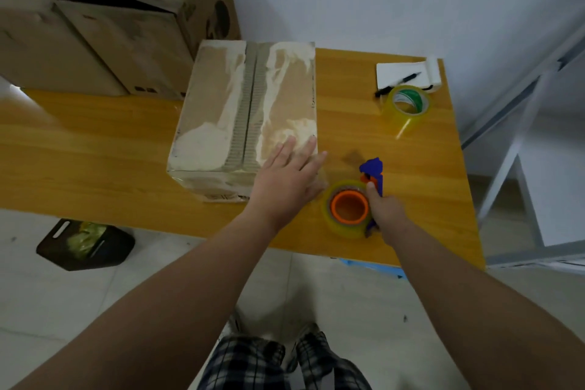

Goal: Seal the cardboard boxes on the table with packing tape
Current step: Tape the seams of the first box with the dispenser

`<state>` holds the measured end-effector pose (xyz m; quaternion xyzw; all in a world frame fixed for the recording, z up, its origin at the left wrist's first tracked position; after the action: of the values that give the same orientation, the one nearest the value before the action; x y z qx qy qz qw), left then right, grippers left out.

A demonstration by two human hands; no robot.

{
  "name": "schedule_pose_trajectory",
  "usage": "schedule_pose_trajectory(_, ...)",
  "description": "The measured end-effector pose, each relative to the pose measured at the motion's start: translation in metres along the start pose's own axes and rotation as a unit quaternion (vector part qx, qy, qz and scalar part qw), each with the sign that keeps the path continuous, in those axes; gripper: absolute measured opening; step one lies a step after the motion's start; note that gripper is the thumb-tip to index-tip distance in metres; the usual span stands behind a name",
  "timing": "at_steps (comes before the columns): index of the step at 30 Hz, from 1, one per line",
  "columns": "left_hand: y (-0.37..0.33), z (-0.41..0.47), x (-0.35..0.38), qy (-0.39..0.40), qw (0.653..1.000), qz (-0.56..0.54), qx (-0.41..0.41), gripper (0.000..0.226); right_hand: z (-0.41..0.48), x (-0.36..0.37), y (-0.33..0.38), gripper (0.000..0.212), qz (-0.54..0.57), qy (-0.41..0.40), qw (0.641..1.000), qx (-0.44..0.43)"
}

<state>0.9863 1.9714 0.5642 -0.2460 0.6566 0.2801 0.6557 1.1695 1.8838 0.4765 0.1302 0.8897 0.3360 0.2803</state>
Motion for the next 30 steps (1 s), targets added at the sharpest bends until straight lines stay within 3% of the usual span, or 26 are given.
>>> schedule_pose_trajectory(4,0.000,-0.001,0.000,-0.012,1.000,0.011,0.004,0.062,0.007,-0.001,0.014,0.043,-0.203,-0.087,0.974,-0.046)
schedule_pose_trajectory(6,-0.001,-0.002,0.000,-0.009,1.000,0.010,0.001,0.064,-0.009,-0.006,0.035,0.046,-0.192,-0.171,0.953,-0.159)
schedule_pose_trajectory(8,-0.002,-0.002,0.000,-0.006,1.000,0.008,-0.001,0.066,-0.027,0.004,0.052,0.053,-0.108,-0.100,0.958,-0.245)
schedule_pose_trajectory(9,-0.002,-0.001,0.000,-0.004,1.000,0.004,-0.003,0.067,-0.034,0.013,0.055,0.056,-0.036,-0.016,0.979,-0.199)
schedule_pose_trajectory(10,-0.002,-0.001,0.000,-0.003,1.000,0.001,-0.006,0.068,-0.042,0.023,0.052,0.061,0.048,0.074,0.992,-0.093)
schedule_pose_trajectory(12,-0.002,-0.001,-0.001,-0.001,1.000,-0.001,-0.010,0.069,-0.062,0.040,0.045,0.066,0.208,0.217,0.947,0.110)
schedule_pose_trajectory(14,-0.002,-0.001,0.000,-0.001,1.000,0.007,-0.008,0.070,-0.068,0.047,0.043,0.057,0.327,0.261,0.895,0.158)
schedule_pose_trajectory(16,-0.002,-0.001,0.000,0.001,1.000,0.015,-0.007,0.070,-0.065,0.047,0.043,0.040,0.409,0.225,0.872,0.145)
schedule_pose_trajectory(18,-0.001,0.000,0.000,0.007,1.000,0.022,-0.001,0.072,-0.059,0.043,0.044,0.018,0.446,0.163,0.873,0.112)
schedule_pose_trajectory(19,0.000,-0.001,0.000,0.010,1.000,0.027,0.007,0.074,-0.058,0.040,0.044,0.016,0.463,0.143,0.870,0.096)
schedule_pose_trajectory(24,0.010,-0.005,-0.001,0.037,0.996,0.049,0.069,0.088,-0.060,0.030,0.045,0.044,0.461,0.107,0.880,0.048)
schedule_pose_trajectory(30,0.038,-0.018,-0.011,0.044,0.998,0.038,0.016,0.096,-0.058,0.036,0.044,0.052,0.393,0.059,0.917,0.024)
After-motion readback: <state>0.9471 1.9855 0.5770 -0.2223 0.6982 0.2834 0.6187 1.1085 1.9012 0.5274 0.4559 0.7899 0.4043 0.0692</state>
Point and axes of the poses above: each hand's wrist, its own z-axis towards the middle knuckle, its own x-axis out of the palm, y = z × x, the point moved 4 cm from there along z, towards the middle knuckle, and after that the axes turned 6 degrees about z, right-handed, at the moved point
